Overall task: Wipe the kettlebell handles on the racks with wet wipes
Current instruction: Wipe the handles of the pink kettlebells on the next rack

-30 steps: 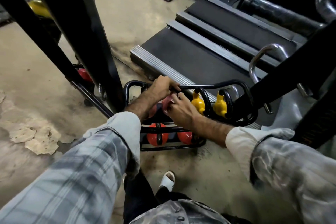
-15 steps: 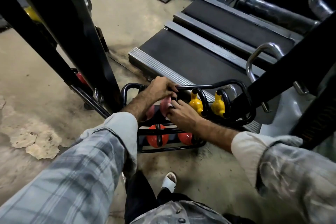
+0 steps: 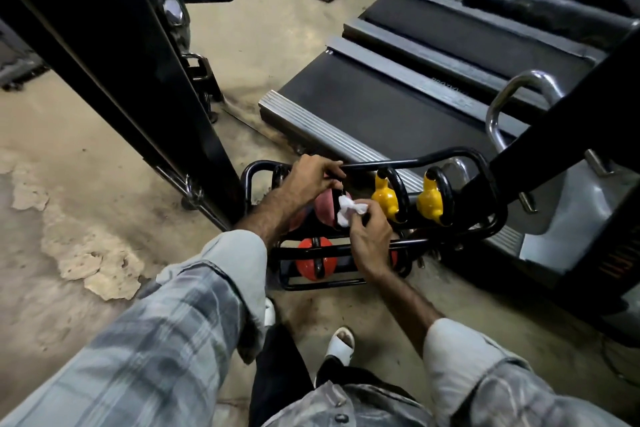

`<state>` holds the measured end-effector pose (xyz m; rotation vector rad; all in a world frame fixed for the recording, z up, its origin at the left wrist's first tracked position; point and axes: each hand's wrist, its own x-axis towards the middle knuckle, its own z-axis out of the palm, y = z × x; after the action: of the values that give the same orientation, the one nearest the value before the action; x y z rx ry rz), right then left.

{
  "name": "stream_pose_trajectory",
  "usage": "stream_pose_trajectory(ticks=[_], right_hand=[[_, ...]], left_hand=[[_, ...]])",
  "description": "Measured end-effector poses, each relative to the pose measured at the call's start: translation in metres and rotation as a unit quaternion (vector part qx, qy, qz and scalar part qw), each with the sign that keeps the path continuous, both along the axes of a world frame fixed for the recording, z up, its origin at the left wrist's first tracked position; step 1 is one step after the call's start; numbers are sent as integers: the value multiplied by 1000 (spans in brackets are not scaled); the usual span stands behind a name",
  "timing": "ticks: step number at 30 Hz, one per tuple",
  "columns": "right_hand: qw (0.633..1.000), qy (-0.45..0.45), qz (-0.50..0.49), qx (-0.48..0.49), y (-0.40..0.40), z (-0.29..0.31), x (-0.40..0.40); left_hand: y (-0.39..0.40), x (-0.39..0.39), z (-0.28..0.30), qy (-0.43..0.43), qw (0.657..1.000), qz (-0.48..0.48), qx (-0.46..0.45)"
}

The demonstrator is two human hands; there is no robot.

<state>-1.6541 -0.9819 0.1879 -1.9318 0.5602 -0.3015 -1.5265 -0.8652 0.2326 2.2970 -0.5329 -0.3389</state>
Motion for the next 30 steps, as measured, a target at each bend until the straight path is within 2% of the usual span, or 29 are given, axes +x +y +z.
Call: stream_pose_trajectory(ticks=[4, 9, 13, 18, 21, 23, 27, 28, 30], right_hand=[[979, 134, -5, 151, -9, -3, 14], [923, 215, 69, 310, -14, 13, 44], [888, 265, 132, 352, -33, 13, 51], [911, 212, 111, 336, -58, 18, 30], [911, 222, 103, 332, -55, 14, 35], [891, 256, 99, 361, -45, 11, 47], [831, 287, 155, 450, -43, 14, 68], [825, 286, 156, 463, -44, 15, 69], [834, 269, 144, 459, -43, 18, 65]], left_hand=[[4, -3, -5, -20, 1000, 6, -19], [7, -6, -6, -48, 999, 2, -14], [4, -6, -8, -45, 999, 4, -6], [-5, -7, -7, -17, 999, 23, -35], [-8, -3, -7, -15, 999, 15, -28], [-9, -3, -9, -20, 999, 20, -28], [-6, -5, -13, -24, 998, 38, -36], [-7, -6, -11, -24, 998, 38, -35], [-8, -9, -6, -20, 999, 32, -28]])
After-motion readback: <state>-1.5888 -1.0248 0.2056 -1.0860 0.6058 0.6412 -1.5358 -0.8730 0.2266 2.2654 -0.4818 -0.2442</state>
